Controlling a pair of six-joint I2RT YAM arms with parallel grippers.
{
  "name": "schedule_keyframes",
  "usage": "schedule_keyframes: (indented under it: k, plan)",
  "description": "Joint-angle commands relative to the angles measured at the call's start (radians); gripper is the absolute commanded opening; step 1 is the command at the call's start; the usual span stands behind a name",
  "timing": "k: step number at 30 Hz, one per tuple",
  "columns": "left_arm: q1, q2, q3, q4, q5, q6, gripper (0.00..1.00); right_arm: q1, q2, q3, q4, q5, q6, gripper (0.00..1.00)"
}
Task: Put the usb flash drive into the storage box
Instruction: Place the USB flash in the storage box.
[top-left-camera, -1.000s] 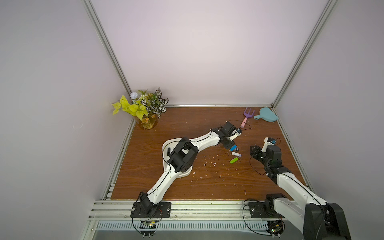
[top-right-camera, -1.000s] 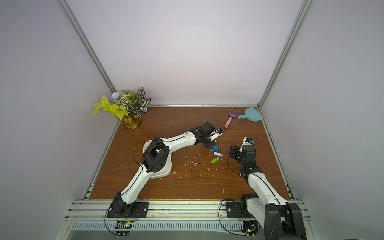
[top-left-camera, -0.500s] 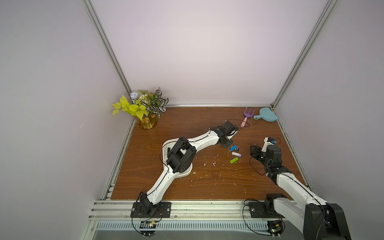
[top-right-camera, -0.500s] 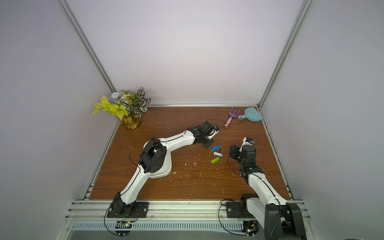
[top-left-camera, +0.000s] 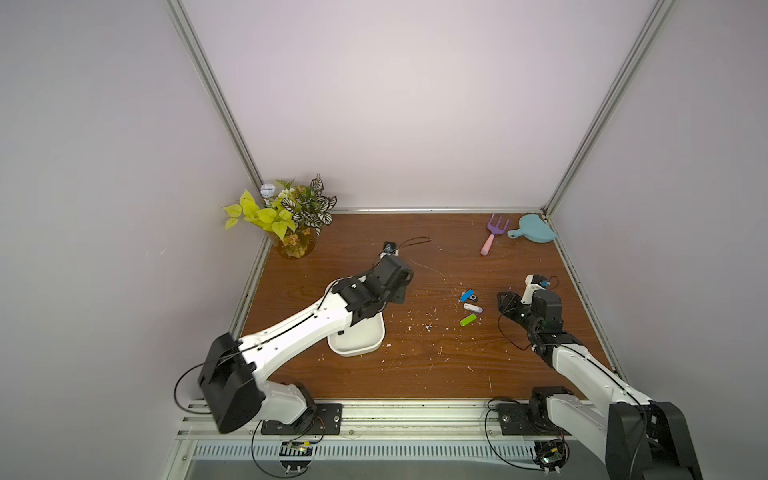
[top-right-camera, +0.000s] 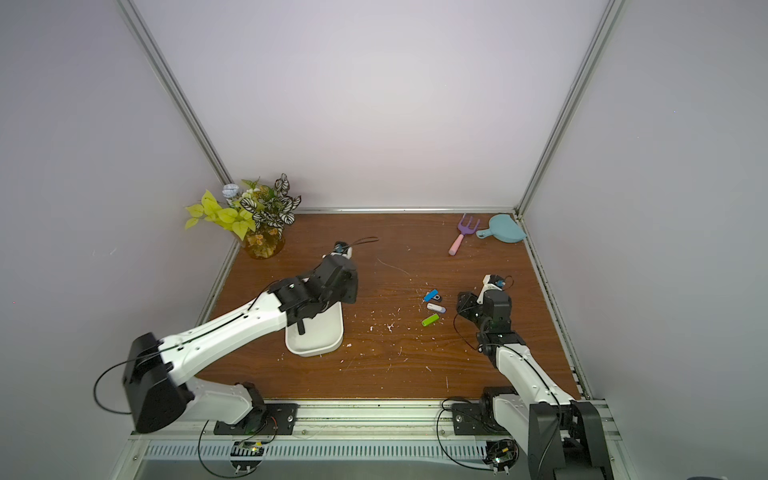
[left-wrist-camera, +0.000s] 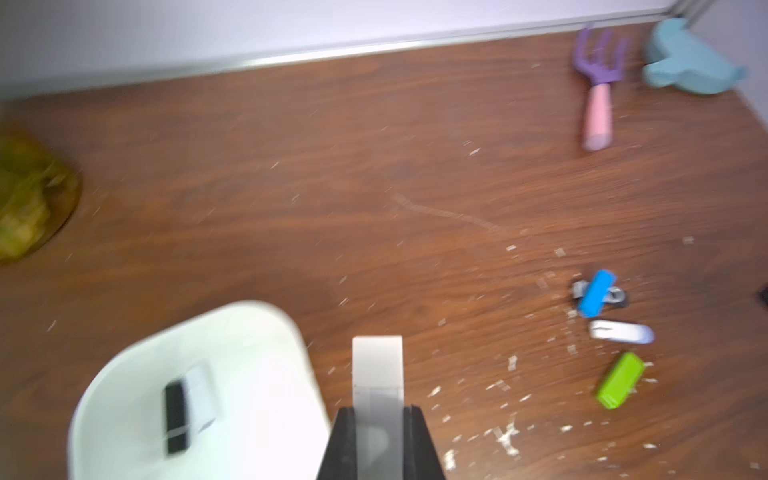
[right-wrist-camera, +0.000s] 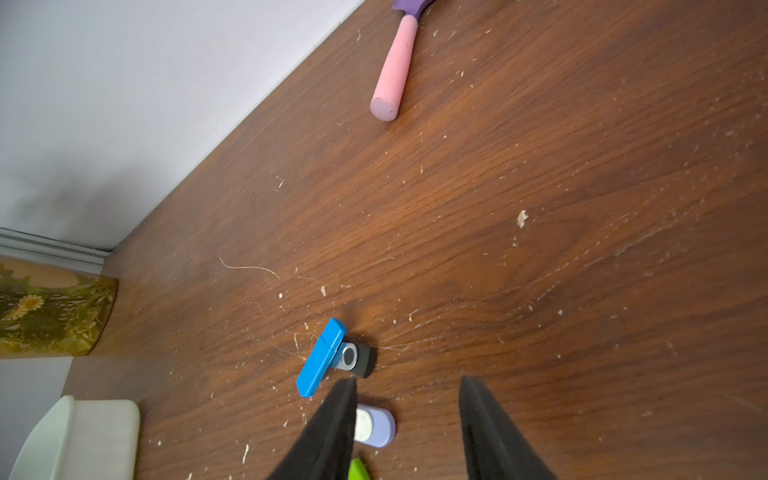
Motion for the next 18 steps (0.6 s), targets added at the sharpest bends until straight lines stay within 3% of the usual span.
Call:
schedule_keyframes:
  k: [1, 6, 13, 18]
  plan:
    - [0.047, -0.119, -0.165, -0.048, -0.067, -0.166, 0.00, -0.005, -0.002, -0.010, 0.049, -0.033, 0.015, 0.46]
    - [0.050, -0.207, -0.330, -0.050, -0.077, -0.282, 0.00, -0.004, 0.010, -0.014, 0.066, -0.042, 0.020, 0.46]
    - [0.062, -0.024, -0.346, -0.038, -0.155, -0.334, 0.00, -0.003, 0.032, -0.013, 0.069, -0.041, 0.017, 0.46]
    - [0.094, 0.055, -0.369, 0.061, -0.106, -0.307, 0.00, -0.005, 0.054, -0.014, 0.073, -0.032, 0.014, 0.46]
